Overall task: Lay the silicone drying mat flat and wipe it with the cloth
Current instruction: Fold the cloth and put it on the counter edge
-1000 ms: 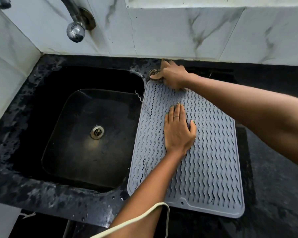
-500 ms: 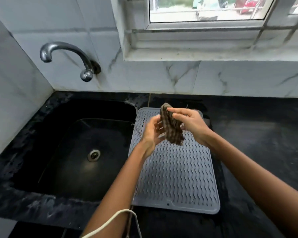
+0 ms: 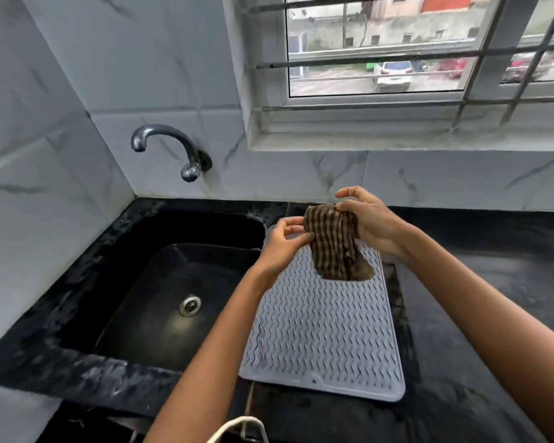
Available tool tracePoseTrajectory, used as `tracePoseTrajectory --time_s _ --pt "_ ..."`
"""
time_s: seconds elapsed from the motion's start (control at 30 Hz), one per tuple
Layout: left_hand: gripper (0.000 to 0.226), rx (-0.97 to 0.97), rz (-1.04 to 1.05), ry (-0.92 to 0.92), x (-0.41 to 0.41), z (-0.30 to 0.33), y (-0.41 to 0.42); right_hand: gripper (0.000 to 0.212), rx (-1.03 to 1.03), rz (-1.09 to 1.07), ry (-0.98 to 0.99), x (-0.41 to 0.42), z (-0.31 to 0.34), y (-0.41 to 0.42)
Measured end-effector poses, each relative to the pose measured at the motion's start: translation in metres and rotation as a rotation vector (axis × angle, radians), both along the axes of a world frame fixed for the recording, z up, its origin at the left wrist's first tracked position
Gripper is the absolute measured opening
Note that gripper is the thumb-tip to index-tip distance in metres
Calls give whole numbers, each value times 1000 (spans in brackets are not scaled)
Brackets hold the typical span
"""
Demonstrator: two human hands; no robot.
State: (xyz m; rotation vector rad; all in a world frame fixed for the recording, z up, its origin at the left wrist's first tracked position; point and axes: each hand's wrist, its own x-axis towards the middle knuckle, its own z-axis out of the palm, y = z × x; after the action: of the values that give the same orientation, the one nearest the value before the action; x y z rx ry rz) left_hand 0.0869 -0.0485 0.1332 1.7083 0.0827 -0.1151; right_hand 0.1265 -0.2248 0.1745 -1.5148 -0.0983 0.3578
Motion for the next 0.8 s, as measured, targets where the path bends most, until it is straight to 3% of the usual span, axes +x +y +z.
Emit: tracePoseTrajectory --time_s 0.07,0.17,0.3,0.57,0.67,0.8 --pt "40 15 46 -58 -3 8 -4 14 30 -6 -2 -1 7 4" --pt "46 -154 -29 -4 -8 20 -11 16 82 37 -10 -3 14 10" --pt "43 -292 -167 -35 -10 27 -15 16 108 148 -25 -7 19 16" --pt "32 -481 -80 58 -10 31 -11 21 86 49 65 -5 23 16" --pt "43 -547 -58 94 -11 30 -13 8 -58 -13 51 -9 27 20" --pt "53 -631 -94 104 -15 28 -17 28 -241 -33 -11 -15 27 27"
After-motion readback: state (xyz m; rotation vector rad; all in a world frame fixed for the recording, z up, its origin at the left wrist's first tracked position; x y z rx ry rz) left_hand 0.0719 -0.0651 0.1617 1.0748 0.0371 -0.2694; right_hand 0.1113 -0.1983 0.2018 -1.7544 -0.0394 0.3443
